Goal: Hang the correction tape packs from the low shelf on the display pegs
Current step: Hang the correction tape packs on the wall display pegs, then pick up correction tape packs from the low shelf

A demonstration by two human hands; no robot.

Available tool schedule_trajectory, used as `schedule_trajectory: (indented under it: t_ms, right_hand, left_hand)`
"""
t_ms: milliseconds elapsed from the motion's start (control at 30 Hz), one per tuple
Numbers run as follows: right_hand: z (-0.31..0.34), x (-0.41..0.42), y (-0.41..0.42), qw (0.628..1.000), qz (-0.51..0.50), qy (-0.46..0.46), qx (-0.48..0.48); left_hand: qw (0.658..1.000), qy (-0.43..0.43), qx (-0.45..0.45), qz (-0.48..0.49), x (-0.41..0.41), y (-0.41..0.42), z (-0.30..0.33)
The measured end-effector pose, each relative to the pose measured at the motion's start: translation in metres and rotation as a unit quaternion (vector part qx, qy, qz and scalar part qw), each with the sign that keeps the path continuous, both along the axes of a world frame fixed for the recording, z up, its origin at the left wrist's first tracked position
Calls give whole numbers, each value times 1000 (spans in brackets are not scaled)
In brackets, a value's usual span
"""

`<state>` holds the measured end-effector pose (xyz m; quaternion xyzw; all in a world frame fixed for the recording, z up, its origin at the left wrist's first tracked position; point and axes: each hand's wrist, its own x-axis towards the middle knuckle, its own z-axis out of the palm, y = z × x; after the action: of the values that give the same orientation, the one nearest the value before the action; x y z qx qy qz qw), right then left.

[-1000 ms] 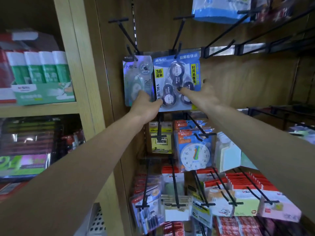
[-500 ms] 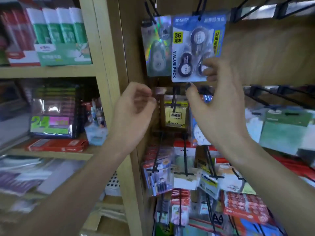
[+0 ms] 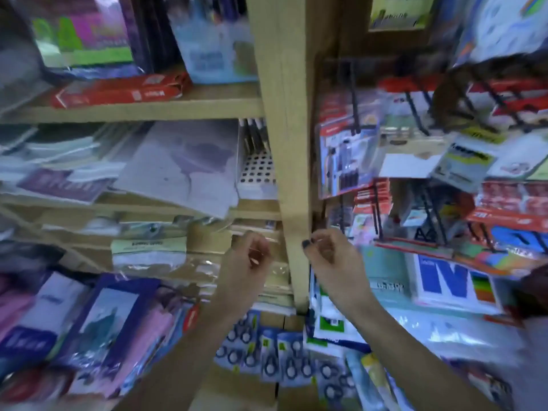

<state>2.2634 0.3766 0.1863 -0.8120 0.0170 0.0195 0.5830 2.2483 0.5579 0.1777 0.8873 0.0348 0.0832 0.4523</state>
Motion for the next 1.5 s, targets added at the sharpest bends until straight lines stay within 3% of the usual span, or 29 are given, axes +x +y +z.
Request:
schedule_trajectory:
  t_ms: [167, 333, 433, 667, 800, 967, 1200, 1500]
  right_hand:
    - [-132, -32, 51, 980, -38, 193, -38]
    - [-256, -68, 95, 934, -44, 341, -100]
    - [-324, -88, 112, 908, -29, 403, -111]
    - [-443, -101, 121, 876, -59, 461, -126]
    - [-503, -98, 111, 869, -79, 468, -138]
    - [-556, -96, 114, 871, -115, 441, -184]
    - [-574, -102, 146, 891, -145, 372, -215]
    - [-582, -88, 138, 879, -194, 404, -162]
  left_hand:
    - [989, 142, 33, 20, -35, 70, -120]
    - [955, 291, -1, 53, -56, 120, -226]
    - [924, 376, 11, 67, -64, 146, -287]
    - [877, 477, 5, 54, -73, 163, -411]
    - [878, 476, -10, 47, -70, 148, -476]
    - [876, 453, 157, 53, -48, 160, -535]
    - [870, 460, 76, 163, -27, 183, -576]
    - [913, 360, 153, 115, -22, 196, -578]
